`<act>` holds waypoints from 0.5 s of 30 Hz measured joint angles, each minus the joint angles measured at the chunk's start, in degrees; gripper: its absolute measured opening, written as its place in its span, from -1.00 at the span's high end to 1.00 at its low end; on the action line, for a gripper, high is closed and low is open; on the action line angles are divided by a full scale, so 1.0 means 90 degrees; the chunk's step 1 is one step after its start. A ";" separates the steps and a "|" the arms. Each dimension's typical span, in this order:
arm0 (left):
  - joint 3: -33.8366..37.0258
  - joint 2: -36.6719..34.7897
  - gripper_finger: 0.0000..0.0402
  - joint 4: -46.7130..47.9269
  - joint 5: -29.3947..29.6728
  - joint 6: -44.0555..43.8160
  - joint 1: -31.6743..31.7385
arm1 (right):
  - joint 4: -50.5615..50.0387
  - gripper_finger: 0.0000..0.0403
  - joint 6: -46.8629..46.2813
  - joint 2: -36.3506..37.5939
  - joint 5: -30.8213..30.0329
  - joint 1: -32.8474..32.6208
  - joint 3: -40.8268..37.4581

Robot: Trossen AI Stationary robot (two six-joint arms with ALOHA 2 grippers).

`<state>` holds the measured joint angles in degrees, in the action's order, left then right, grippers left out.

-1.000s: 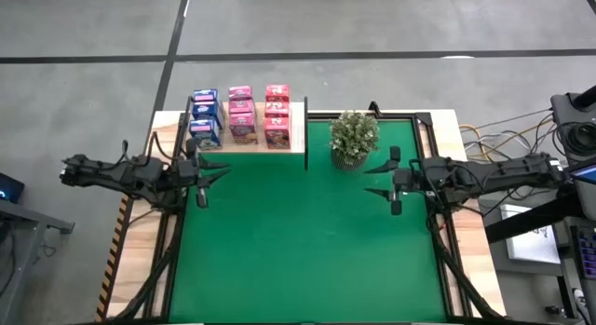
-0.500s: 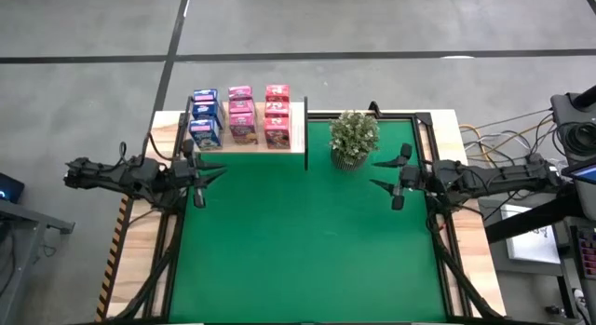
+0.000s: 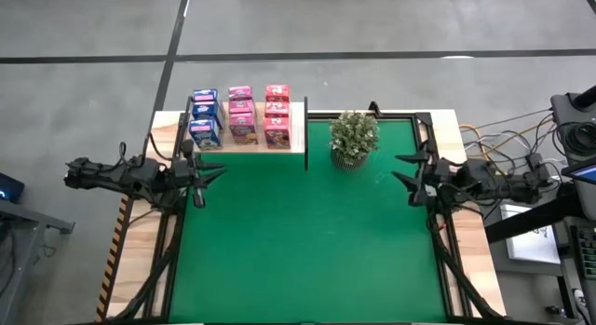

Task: Stack cereal on shelf
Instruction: Return to Home Position

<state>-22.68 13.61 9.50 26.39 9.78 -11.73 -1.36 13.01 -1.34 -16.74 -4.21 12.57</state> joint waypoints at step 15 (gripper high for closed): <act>0.0267 -0.0564 0.80 0.0423 -0.0230 -0.0382 -0.0002 | 0.0019 -0.04 -0.0012 0.0017 -0.0213 0.0002 -0.0255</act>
<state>-20.28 8.53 13.31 24.32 6.35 -11.75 -1.19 12.91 -1.19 -18.66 -4.19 10.28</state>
